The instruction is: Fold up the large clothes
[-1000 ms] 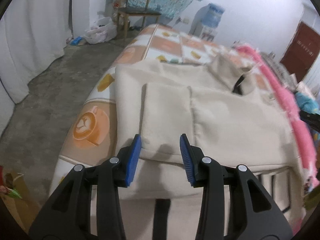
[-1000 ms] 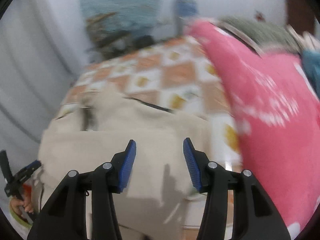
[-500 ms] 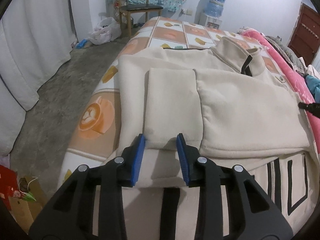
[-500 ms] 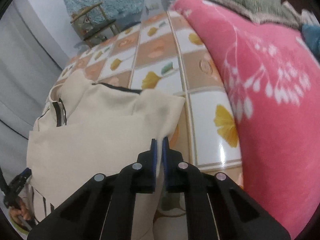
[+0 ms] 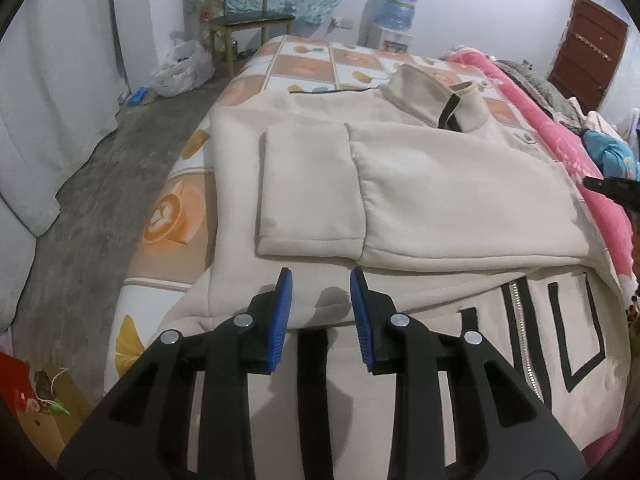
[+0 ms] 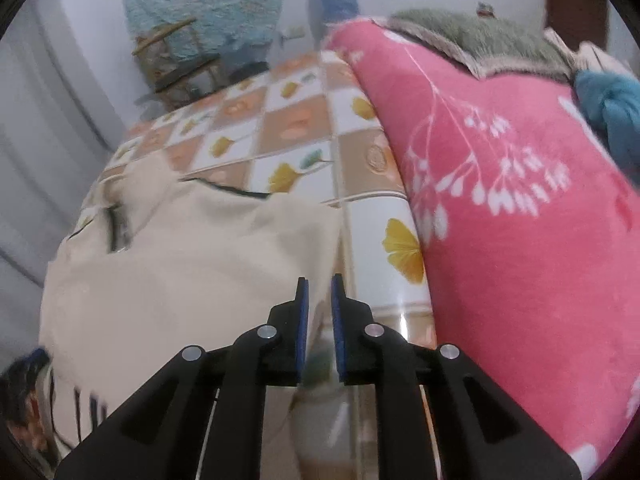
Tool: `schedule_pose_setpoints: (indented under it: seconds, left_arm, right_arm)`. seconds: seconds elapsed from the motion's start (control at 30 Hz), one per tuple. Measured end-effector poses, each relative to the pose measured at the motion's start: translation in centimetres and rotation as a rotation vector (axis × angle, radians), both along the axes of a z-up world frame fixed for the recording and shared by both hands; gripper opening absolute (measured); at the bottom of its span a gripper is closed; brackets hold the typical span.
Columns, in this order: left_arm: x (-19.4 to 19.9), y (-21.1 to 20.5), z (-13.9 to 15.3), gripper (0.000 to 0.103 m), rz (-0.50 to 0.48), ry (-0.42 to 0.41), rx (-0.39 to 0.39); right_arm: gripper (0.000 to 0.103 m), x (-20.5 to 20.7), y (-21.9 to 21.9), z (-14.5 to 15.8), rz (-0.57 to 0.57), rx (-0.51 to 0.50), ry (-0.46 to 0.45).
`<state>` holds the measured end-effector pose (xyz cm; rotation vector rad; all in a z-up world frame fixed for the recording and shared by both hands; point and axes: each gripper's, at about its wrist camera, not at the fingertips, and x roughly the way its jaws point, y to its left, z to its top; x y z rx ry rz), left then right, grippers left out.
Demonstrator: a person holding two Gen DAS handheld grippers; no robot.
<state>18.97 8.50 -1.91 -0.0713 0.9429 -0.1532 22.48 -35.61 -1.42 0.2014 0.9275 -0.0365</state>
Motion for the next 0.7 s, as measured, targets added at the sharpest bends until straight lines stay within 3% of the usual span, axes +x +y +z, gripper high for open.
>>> schedule_pose_setpoints:
  seconds: [0.07,0.17,0.3,0.37,0.47,0.7]
  left_arm:
    - [0.3,0.3,0.0,0.031,0.013,0.007,-0.019]
    - [1.1,1.5,-0.3,0.034,0.053,0.029,-0.099]
    - [2.2,3.5,-1.2,0.035,0.122,0.067,-0.241]
    - [2.6,4.7,-1.6,0.035,0.155,0.081,-0.341]
    - [3.0,5.6,-1.9,0.035,0.19,0.101,-0.422]
    - [3.6,5.8,-2.2,0.035,0.258,0.105,-0.482]
  right_arm:
    - [0.038,-2.0,1.1,1.1,0.055,0.009,-0.008]
    - [0.048,-5.2,3.2,1.5,0.161,-0.017,-0.007]
    - [0.049,-9.1,5.5,0.3,0.263,-0.069,0.017]
    - [0.049,-10.4,6.2,-0.6,0.28,-0.11,0.027]
    - [0.049,-11.3,6.5,-2.0,0.283,-0.144,0.049]
    - [0.049,-11.7,7.0,-3.5,0.279,-0.216,0.053]
